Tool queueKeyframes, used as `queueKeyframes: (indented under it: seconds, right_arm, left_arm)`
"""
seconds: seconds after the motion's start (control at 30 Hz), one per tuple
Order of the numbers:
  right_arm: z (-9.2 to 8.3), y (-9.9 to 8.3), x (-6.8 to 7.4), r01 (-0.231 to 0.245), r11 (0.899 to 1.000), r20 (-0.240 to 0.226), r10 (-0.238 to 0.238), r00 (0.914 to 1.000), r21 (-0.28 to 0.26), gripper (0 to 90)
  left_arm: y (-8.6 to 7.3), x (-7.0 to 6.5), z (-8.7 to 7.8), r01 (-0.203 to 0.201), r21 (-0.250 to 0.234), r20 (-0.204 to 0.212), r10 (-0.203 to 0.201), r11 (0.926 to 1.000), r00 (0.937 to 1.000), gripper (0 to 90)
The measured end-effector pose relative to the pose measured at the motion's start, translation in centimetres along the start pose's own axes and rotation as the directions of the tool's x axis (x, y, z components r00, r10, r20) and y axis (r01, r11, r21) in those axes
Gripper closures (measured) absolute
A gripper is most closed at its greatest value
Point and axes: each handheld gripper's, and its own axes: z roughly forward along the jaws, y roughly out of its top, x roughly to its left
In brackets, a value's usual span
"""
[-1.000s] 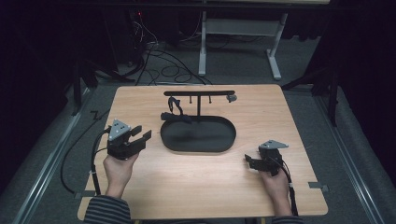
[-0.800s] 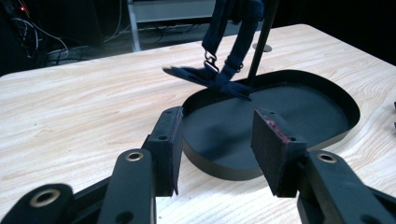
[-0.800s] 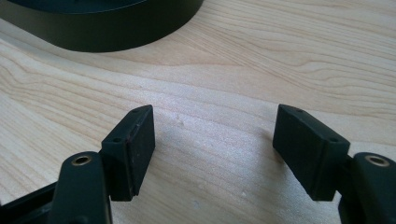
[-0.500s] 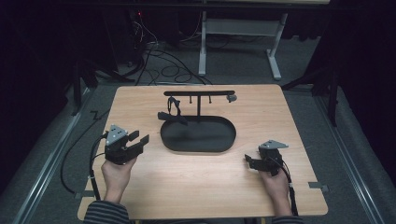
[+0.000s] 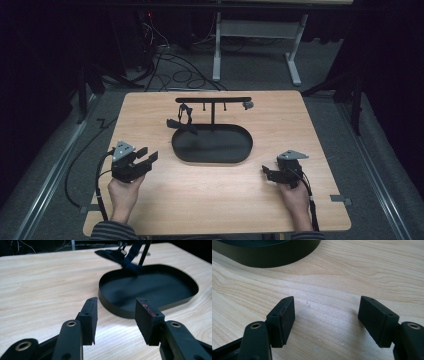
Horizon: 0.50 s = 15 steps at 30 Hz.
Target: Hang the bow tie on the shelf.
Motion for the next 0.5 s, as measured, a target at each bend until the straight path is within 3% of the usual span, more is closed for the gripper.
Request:
queueKeyframes:
  seconds: [0.5]
  right_arm:
    - [0.0, 0.0, 0.0, -0.003, 1.000, 0.000, 0.003, 1.0000, 0.000, 31.1]
  left_arm:
    - [-1.9, 0.2, 0.6, 0.048, 0.017, 0.006, -0.048, 0.9987, 0.9988, 53.8]
